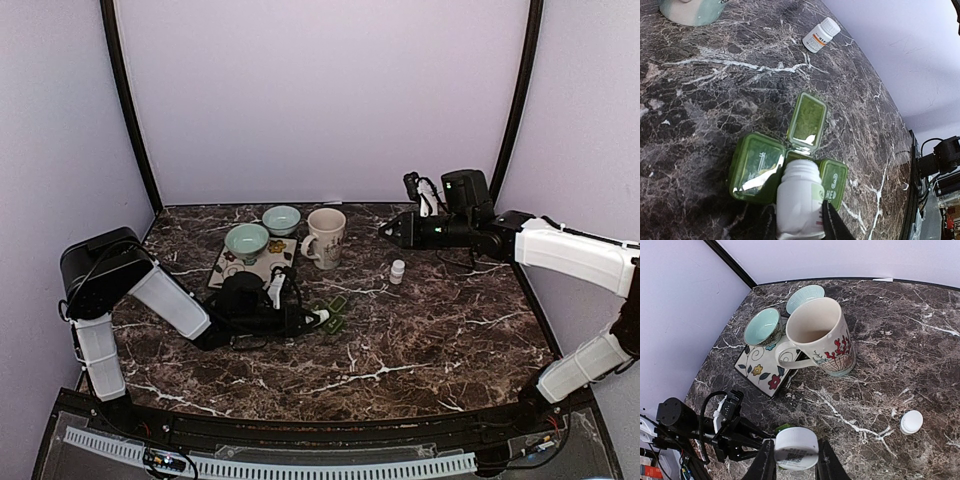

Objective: Sort the pills into containers
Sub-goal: Pour the pill into the compartment of the pill container.

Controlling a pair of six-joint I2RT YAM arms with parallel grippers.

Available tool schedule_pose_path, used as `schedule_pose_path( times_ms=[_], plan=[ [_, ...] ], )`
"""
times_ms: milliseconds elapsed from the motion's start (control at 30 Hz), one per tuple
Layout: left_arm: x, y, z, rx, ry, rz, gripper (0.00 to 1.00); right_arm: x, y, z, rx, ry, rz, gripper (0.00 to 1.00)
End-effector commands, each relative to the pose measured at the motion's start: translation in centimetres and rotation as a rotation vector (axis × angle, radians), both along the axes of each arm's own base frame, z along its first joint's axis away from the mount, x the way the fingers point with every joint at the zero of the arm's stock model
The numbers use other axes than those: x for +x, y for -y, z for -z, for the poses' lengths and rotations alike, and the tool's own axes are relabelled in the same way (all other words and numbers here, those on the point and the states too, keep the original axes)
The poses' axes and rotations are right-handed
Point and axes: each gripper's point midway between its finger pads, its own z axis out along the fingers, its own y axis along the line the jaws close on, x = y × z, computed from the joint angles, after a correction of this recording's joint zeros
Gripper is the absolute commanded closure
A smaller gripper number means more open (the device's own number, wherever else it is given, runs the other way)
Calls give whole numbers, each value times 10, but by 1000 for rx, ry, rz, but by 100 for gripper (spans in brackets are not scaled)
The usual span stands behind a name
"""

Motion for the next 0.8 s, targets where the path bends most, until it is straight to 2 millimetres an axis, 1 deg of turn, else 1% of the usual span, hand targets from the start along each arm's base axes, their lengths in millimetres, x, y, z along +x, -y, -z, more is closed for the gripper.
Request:
schedule_pose_path(
  times_ms=[0, 433, 767],
  plan=[
    [3, 5, -19, -15, 45, 1, 100, 5, -2, -7, 26, 33, -9, 100],
    [6, 7, -32, -25, 72, 0, 100, 5, -4, -6, 28, 29, -14, 100],
    [4, 8, -34, 0, 74, 11, 100, 5, -4, -5, 27, 27, -13, 100]
  ],
)
